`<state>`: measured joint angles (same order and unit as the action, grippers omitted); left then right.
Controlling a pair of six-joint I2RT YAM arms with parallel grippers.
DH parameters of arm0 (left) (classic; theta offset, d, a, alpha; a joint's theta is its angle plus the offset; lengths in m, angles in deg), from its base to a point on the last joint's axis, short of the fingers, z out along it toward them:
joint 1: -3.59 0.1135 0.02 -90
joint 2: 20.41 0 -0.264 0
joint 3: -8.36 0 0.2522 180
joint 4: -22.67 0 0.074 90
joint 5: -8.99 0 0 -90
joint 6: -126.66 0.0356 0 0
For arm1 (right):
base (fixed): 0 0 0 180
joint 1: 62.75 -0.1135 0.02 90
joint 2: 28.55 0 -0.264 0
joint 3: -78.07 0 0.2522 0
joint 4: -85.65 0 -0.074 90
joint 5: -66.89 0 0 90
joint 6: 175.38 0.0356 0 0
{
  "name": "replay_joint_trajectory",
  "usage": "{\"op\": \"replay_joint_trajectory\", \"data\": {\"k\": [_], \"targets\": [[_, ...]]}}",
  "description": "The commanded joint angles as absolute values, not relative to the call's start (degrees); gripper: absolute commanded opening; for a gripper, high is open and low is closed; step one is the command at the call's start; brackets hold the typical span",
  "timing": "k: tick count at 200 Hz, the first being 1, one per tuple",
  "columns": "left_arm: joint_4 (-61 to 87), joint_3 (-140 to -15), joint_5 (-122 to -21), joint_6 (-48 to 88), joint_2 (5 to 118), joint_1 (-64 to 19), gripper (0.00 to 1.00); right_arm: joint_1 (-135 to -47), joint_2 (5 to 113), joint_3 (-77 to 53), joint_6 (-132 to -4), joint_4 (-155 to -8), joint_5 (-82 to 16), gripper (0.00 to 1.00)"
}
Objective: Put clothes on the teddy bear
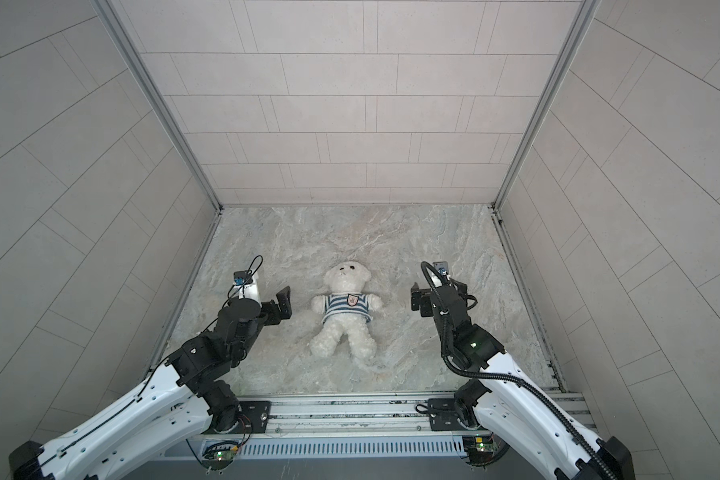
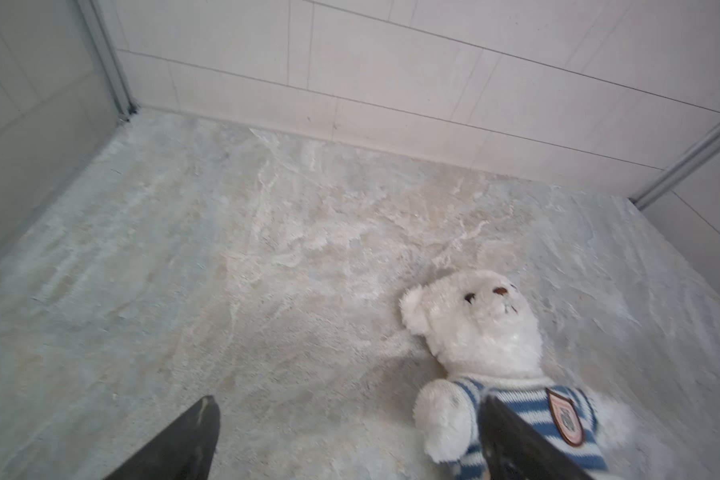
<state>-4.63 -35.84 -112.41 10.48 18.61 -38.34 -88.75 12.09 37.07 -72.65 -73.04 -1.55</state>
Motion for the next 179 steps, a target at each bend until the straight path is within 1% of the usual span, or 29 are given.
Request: {"op": "replay_joint_trajectory", "data": {"k": [1, 17, 29, 40, 55, 59, 70, 96, 112, 150, 164, 179], "targets": [[1.59, -36.47, -123.56, 22.38, 20.76, -37.38, 1.00, -83.26, 11.18, 39.24, -77.89, -78.61, 2.57, 0.99], [7.23, -35.25, -126.00, 26.32, 21.86, -35.20, 1.00, -80.79, 10.69, 41.82, -83.07, -84.14, 1.25, 0.99], [13.42, -32.62, -125.08, 30.01, 21.87, -32.78, 1.00, -79.74, 9.89, 45.09, -88.59, -90.20, -1.89, 0.99], [19.76, -29.56, -123.72, 33.02, 22.02, -30.06, 1.00, -78.43, 9.98, 47.76, -91.15, -95.42, -4.30, 1.00], [26.94, -26.26, -120.70, 34.67, 23.44, -25.66, 1.00, -74.43, 12.36, 48.30, -88.89, -98.15, -7.94, 1.00], [28.21, -25.76, -119.67, 34.44, 24.14, -23.19, 1.00, -73.36, 13.31, 48.44, -88.16, -99.24, -9.03, 0.99], [31.51, -24.83, -116.84, 33.73, 26.41, -20.21, 1.00, -71.00, 16.45, 49.34, -86.50, -104.14, -11.15, 1.00], [40.22, -23.65, -118.69, 36.12, 34.56, -18.80, 1.00, -66.90, 25.29, 48.98, -84.63, -113.23, -15.17, 1.00], [48.16, -21.71, -119.07, 37.98, 38.59, -17.94, 1.00, -64.29, 30.53, 49.09, -82.54, -118.54, -17.30, 1.00], [61.15, -19.84, -114.79, 40.61, 47.74, -14.11, 1.00, -62.44, 41.79, 49.64, -81.24, -131.06, -19.27, 1.00], [64.79, -19.23, -112.25, 39.73, 50.80, -12.12, 1.00, -61.50, 44.97, 48.94, -79.99, -133.01, -21.62, 0.99], [69.17, -18.86, -110.09, 40.61, 54.11, -10.83, 1.00, -60.85, 45.29, 47.62, -79.83, -129.61, -22.41, 1.00]]}}
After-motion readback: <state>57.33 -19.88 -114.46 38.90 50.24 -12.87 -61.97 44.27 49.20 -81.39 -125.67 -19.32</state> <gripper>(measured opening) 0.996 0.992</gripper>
